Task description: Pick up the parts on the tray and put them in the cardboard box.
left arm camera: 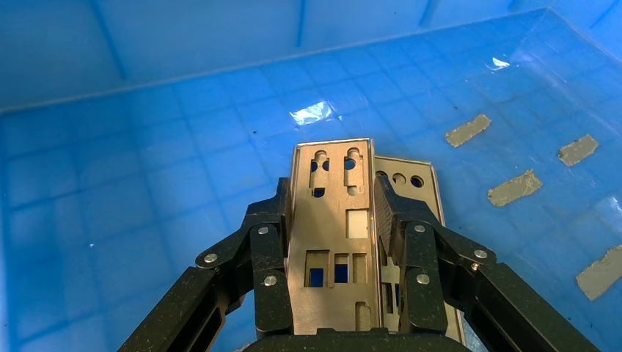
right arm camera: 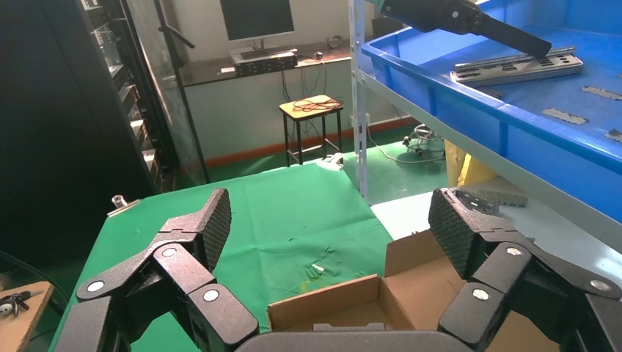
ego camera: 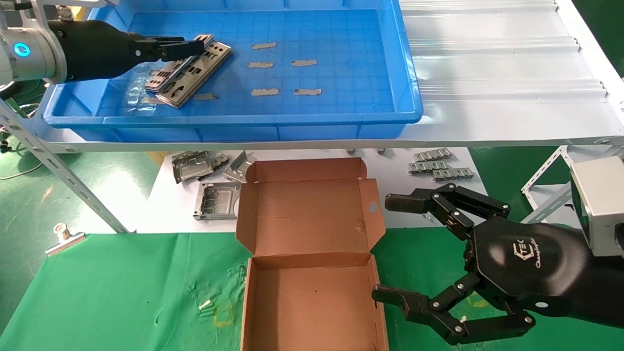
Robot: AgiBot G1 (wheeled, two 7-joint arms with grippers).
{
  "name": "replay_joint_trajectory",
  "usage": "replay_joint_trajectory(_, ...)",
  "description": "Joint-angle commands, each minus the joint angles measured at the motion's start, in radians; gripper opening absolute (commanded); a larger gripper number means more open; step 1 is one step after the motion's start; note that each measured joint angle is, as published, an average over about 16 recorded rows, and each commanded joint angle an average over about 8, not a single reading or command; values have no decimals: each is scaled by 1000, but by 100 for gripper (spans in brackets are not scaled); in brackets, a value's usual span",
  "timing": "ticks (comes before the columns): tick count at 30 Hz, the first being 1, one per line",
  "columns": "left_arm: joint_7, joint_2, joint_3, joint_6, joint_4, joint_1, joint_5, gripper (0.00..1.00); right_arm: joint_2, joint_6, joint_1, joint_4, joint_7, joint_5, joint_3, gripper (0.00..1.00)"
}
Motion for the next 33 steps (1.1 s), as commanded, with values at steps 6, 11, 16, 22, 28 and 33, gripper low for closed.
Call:
replay_joint_trajectory(6,15,-4,-5,13,-11,-5,-7,0,0,0,0,0,0,0,0,100)
replay_joint_trajectory(11,31,-8,-10,37,-19,-10,-14,0,0,0,0,0,0,0,0,100)
replay_joint_trajectory(16,45,-12,-9,67,-23,-15,-14,0,0,0,0,0,0,0,0,100)
replay_joint_trajectory(22,56,-16,-9,93,-25,-20,-14,0,0,0,0,0,0,0,0,100)
replay_joint_trajectory(28,94,-31,-22,169,-48,-21,-34,0,0,0,0,0,0,0,0,100)
replay_joint_trajectory(33,158,-61,-49,301,-90,-5,-77,0,0,0,0,0,0,0,0,100)
